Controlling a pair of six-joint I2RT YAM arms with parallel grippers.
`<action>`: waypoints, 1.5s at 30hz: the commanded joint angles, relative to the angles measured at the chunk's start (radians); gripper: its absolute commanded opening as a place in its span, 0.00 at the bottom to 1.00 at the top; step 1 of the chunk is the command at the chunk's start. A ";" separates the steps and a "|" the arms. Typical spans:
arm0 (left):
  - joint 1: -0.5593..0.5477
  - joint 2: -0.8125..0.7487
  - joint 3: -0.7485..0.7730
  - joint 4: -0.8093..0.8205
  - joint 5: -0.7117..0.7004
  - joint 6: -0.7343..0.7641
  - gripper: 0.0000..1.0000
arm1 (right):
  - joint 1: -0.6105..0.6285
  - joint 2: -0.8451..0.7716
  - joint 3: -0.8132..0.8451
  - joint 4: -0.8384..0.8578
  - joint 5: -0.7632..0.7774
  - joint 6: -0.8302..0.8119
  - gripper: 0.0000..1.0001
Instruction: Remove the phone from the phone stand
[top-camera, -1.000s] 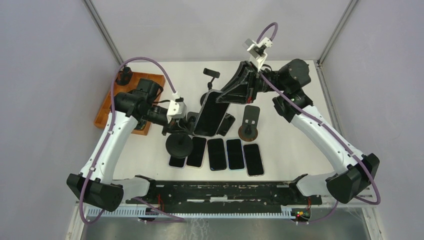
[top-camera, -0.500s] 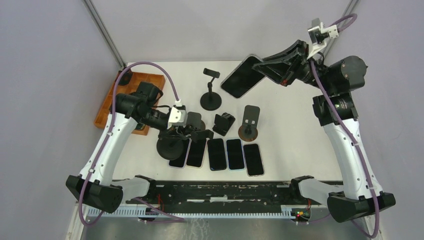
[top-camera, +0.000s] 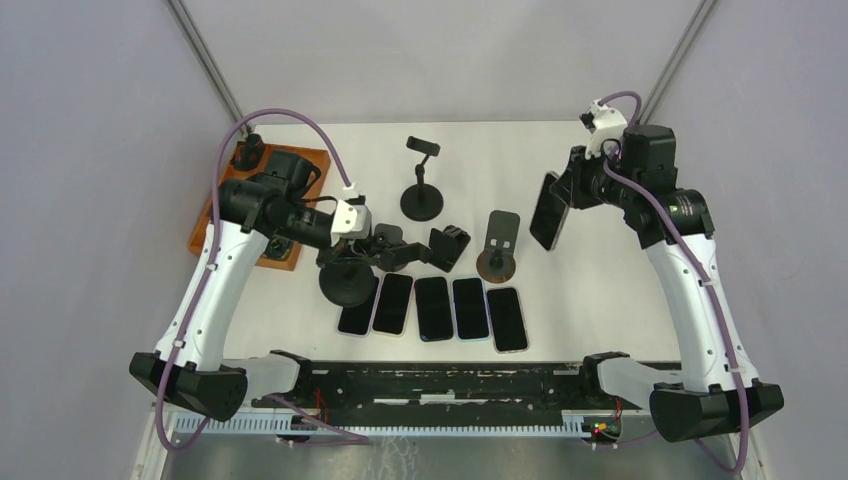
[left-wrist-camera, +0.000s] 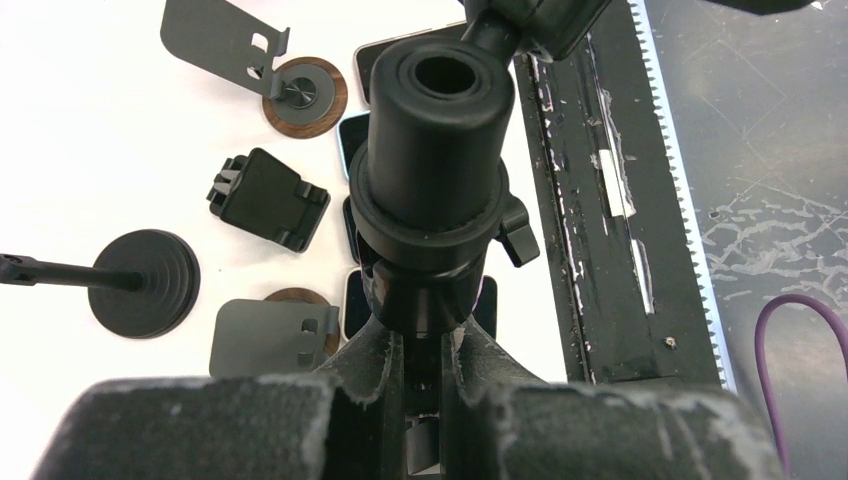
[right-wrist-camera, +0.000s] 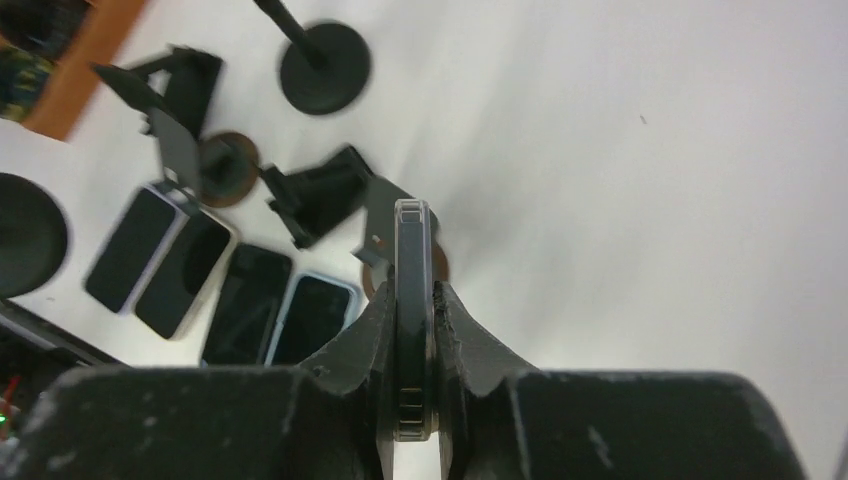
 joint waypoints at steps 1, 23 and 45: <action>-0.004 -0.009 0.055 0.035 0.087 -0.051 0.02 | 0.010 -0.046 -0.043 -0.108 0.201 -0.080 0.00; -0.004 -0.026 0.059 0.125 0.106 -0.133 0.02 | 0.117 0.122 -0.535 0.059 0.119 -0.096 0.06; -0.004 -0.003 0.037 0.175 0.113 -0.166 0.02 | 0.136 -0.088 -0.296 0.301 -0.101 0.105 0.61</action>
